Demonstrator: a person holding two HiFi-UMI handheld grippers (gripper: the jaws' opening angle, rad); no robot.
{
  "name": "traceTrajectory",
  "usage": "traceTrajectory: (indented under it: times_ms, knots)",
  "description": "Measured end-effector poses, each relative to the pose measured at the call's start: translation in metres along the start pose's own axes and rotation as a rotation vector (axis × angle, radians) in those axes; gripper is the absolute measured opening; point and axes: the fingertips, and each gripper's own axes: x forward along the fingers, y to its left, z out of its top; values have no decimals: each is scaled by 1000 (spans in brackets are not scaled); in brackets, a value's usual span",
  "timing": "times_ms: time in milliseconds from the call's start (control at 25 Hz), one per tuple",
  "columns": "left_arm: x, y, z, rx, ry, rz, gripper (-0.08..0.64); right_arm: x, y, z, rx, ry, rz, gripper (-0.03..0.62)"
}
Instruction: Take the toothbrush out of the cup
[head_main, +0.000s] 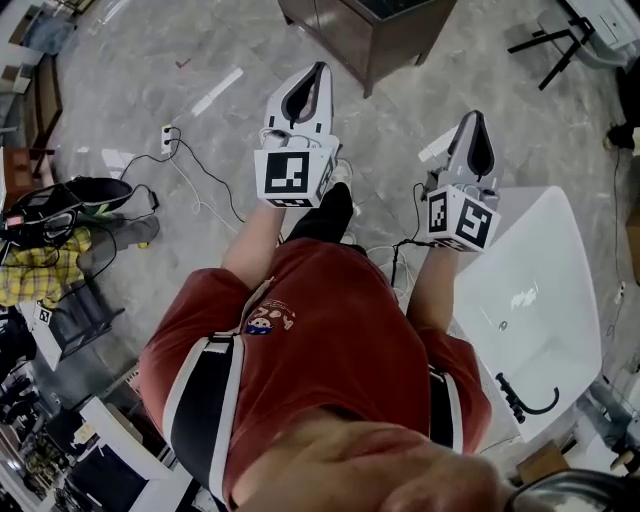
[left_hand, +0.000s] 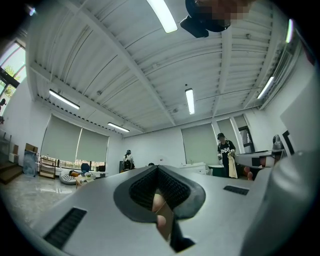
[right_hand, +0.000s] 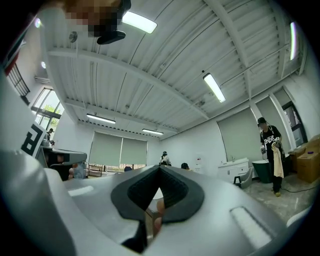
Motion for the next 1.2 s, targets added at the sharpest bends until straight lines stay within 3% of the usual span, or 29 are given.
traceTrajectory:
  times_ms: [440, 760, 1200]
  knots:
    - [121, 34, -24, -32, 19, 16, 5, 129, -18, -21, -26, 20, 34, 9]
    - [209, 83, -43, -31, 54, 20, 5, 232, -12, -45, -11, 56, 48, 9]
    - [274, 140, -55, -65, 37, 51, 5, 318, 11, -61, -34, 66, 74, 9]
